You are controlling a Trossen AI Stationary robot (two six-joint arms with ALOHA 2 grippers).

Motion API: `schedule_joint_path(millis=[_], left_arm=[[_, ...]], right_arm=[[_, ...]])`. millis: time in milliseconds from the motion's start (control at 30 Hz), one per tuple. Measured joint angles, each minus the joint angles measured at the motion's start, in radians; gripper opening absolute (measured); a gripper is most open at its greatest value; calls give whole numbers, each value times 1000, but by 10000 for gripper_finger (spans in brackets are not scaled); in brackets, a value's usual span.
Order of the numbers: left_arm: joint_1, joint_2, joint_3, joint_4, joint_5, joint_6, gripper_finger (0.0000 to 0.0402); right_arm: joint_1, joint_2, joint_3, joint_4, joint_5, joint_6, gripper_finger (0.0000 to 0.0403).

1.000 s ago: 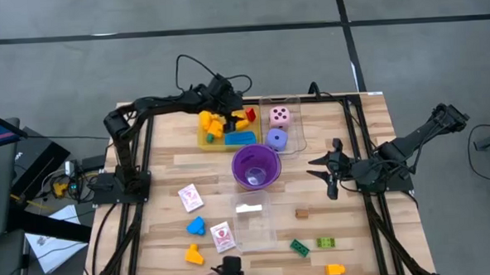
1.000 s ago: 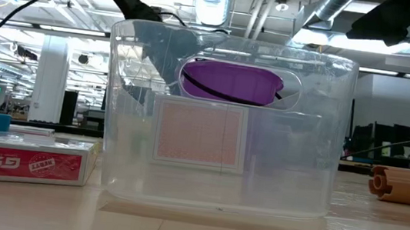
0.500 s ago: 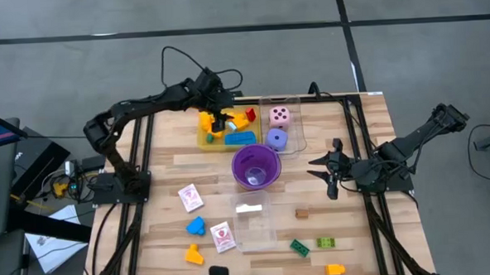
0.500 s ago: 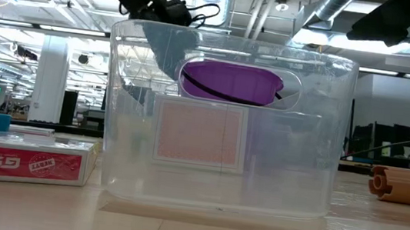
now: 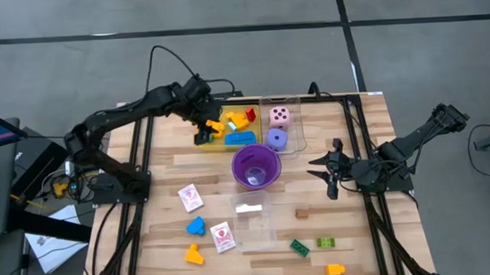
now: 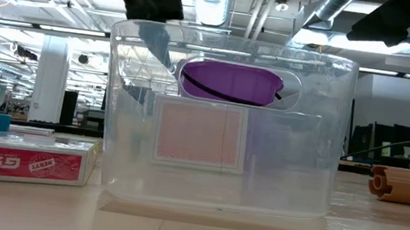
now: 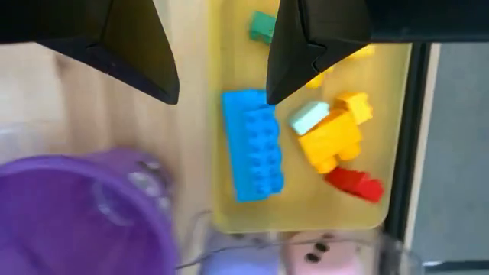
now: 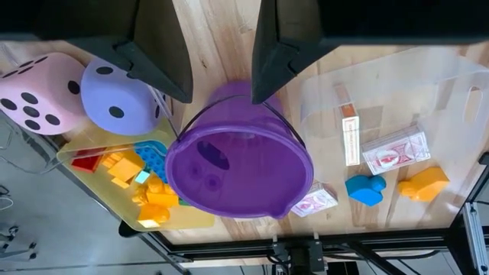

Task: Pick & Place Toys
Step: Put the pink deck of cards into the bottom transparent bin

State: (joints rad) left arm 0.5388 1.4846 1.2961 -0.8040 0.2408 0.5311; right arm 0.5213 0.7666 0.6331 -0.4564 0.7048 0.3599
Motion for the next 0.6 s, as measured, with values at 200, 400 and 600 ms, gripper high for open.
schedule_joint_path(millis=[200, 400, 600], left_arm=[[-82, -111, 0, -1, 0, -42, 194], [-152, -211, 0, 17, -9, -65, 194], [-207, -280, 0, 20, -14, -140, 194]], right_arm=[[0, 0, 0, -1, 0, 0, 127], [0, 0, 0, -3, 0, 0, 127], [0, 0, 0, -4, 0, 0, 127]])
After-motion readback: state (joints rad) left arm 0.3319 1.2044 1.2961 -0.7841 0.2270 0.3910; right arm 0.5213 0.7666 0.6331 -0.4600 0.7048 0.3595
